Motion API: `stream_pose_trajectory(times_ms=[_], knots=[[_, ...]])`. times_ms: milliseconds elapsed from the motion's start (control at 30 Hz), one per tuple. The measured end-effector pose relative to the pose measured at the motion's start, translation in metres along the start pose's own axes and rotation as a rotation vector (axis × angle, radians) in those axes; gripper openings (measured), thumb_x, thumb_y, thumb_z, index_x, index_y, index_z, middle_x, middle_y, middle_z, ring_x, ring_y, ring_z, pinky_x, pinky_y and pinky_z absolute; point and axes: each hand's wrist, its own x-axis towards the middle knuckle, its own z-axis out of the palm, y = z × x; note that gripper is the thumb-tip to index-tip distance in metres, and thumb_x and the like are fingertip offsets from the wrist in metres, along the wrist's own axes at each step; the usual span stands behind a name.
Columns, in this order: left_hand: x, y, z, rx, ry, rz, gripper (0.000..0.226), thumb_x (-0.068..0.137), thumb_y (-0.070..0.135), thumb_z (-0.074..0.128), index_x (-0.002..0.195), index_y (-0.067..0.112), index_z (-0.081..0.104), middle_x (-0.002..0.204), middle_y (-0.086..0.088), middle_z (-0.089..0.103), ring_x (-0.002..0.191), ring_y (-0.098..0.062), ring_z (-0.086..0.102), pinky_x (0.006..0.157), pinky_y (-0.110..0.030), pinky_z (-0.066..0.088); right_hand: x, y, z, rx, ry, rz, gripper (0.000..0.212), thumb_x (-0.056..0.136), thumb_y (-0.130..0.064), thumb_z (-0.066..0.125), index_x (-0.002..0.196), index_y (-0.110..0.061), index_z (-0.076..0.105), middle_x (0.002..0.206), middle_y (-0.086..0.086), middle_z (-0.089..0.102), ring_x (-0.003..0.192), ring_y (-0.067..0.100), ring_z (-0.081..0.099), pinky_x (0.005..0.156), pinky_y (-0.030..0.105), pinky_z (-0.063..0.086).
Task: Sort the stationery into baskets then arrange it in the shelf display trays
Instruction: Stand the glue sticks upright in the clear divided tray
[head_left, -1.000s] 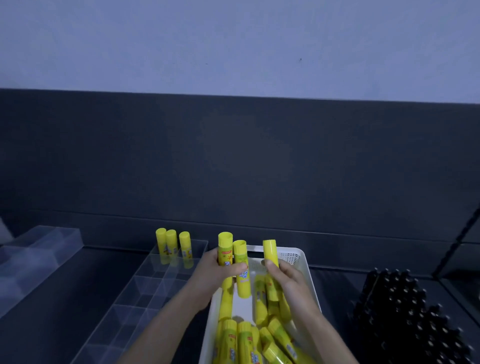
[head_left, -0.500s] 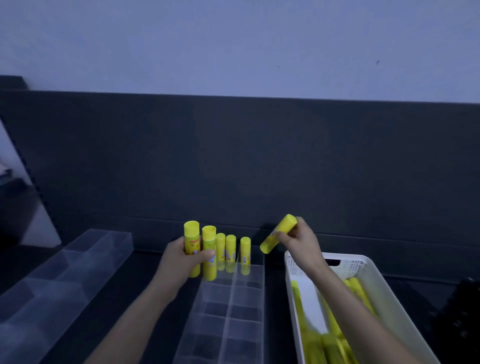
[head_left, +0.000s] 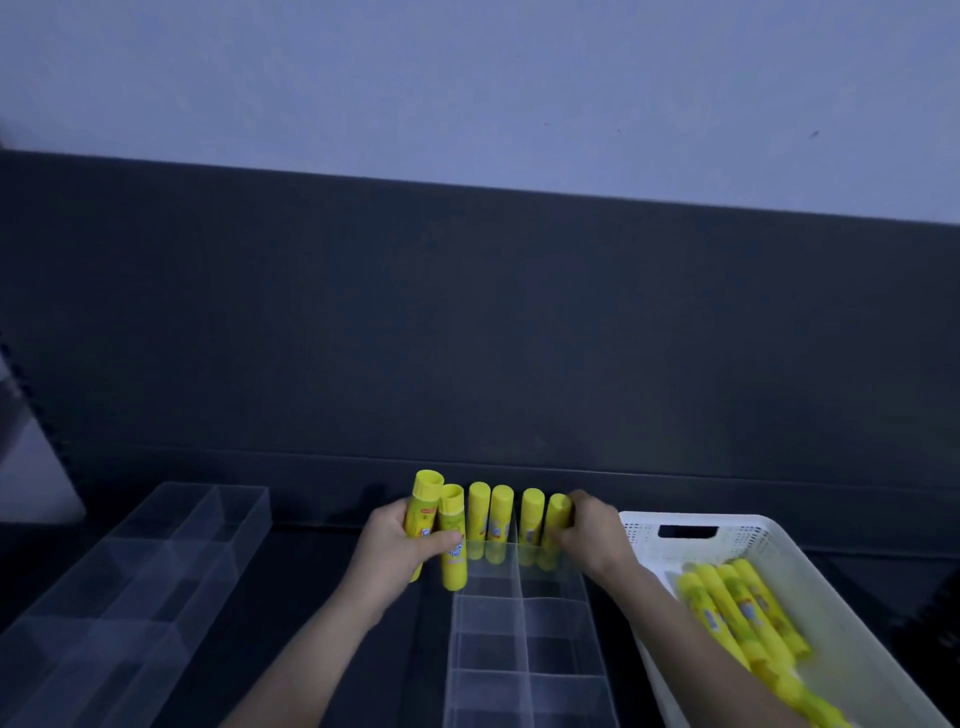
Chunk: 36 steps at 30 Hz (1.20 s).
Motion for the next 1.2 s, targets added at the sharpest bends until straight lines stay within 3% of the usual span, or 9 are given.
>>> stream_pose_trajectory(times_ms=[100, 300, 400, 600, 700, 800, 933, 1100, 1200], knots=[[-0.001, 0.002, 0.003, -0.026, 0.005, -0.012, 0.019, 0.073, -0.002, 0.073, 0.076, 0.014, 0.063, 0.063, 0.006, 0.062, 0.061, -0.006, 0.058, 0.058, -0.019, 0.043, 0.001, 0.000, -0.001, -0.011, 0.000, -0.024, 0.005, 0.083, -0.011, 0.054, 0.086, -0.013, 0.051, 0.097, 0.013, 0.066, 0.080, 0.025, 0.055, 0.063, 0.023, 0.034], [-0.006, 0.011, 0.006, -0.070, 0.010, -0.013, 0.019, 0.072, -0.003, 0.073, 0.075, 0.013, 0.062, 0.063, 0.005, 0.063, 0.053, 0.001, 0.060, 0.051, -0.013, 0.045, -0.005, 0.001, -0.016, 0.025, 0.089, -0.118, 0.011, 0.080, -0.008, 0.059, 0.075, -0.014, 0.050, 0.080, 0.007, 0.056, 0.078, 0.025, 0.051, 0.062, 0.025, 0.029], [-0.008, 0.013, 0.007, -0.131, 0.014, -0.011, 0.018, 0.074, -0.001, 0.072, 0.078, 0.013, 0.063, 0.067, 0.004, 0.066, 0.064, -0.008, 0.063, 0.061, -0.023, 0.046, -0.027, -0.011, -0.022, 0.258, 0.157, -0.216, 0.007, 0.082, -0.010, 0.063, 0.087, -0.014, 0.061, 0.082, 0.001, 0.057, 0.077, 0.016, 0.052, 0.067, 0.023, 0.034], [-0.015, 0.017, 0.021, -0.297, -0.064, 0.026, 0.020, 0.080, -0.005, 0.063, 0.075, 0.014, 0.062, 0.056, 0.006, 0.067, 0.054, -0.003, 0.062, 0.053, -0.017, 0.049, -0.061, -0.036, -0.008, 0.797, -0.470, -0.184, 0.010, 0.088, -0.018, 0.061, 0.098, -0.018, 0.063, 0.091, 0.004, 0.062, 0.081, 0.014, 0.057, 0.073, 0.027, 0.046], [-0.016, 0.011, 0.015, -0.236, -0.023, 0.023, 0.006, 0.084, 0.005, 0.063, 0.081, 0.010, 0.062, 0.063, 0.001, 0.066, 0.056, -0.011, 0.059, 0.054, -0.020, 0.050, -0.059, -0.035, -0.008, 0.941, -0.496, -0.136, 0.008, 0.089, -0.012, 0.058, 0.094, -0.007, 0.061, 0.081, 0.011, 0.060, 0.066, 0.013, 0.057, 0.058, 0.023, 0.046], [-0.018, 0.001, -0.001, -0.065, 0.056, -0.046, 0.014, 0.092, 0.026, 0.056, 0.088, 0.012, 0.055, 0.060, -0.004, 0.059, 0.050, -0.014, 0.054, 0.051, -0.024, 0.048, -0.051, -0.033, -0.022, 0.657, -0.225, -0.152, 0.007, 0.089, -0.007, 0.056, 0.087, -0.009, 0.063, 0.071, 0.007, 0.056, 0.061, 0.018, 0.052, 0.056, 0.026, 0.039], [-0.020, -0.010, -0.013, -0.010, 0.061, -0.149, 0.019, 0.097, 0.033, 0.042, 0.089, 0.016, 0.044, 0.061, -0.004, 0.046, 0.050, -0.015, 0.045, 0.050, -0.028, 0.043, -0.041, -0.041, -0.019, -0.039, -0.138, -0.259, 0.030, 0.084, -0.006, 0.058, 0.114, -0.007, 0.061, 0.107, 0.010, 0.061, 0.102, 0.026, 0.057, 0.073, 0.021, 0.036], [-0.022, -0.010, -0.015, -0.122, -0.007, -0.151, 0.011, 0.095, 0.007, 0.038, 0.094, 0.014, 0.047, 0.076, -0.006, 0.053, 0.066, -0.017, 0.049, 0.065, -0.029, 0.041, -0.037, -0.055, 0.015, -0.135, -0.224, -0.334, 0.042, 0.083, -0.003, 0.055, 0.124, -0.007, 0.047, 0.115, 0.013, 0.061, 0.108, 0.029, 0.056, 0.079, 0.026, 0.043], [-0.027, -0.014, -0.025, -0.106, -0.045, -0.081, 0.013, 0.094, 0.005, 0.047, 0.097, 0.016, 0.052, 0.089, -0.004, 0.057, 0.082, -0.017, 0.056, 0.080, -0.032, 0.043, -0.035, -0.054, 0.025, -0.023, -0.240, -0.299, 0.032, 0.083, -0.009, 0.060, 0.113, -0.008, 0.052, 0.103, 0.014, 0.064, 0.097, 0.029, 0.061, 0.081, 0.031, 0.049]])
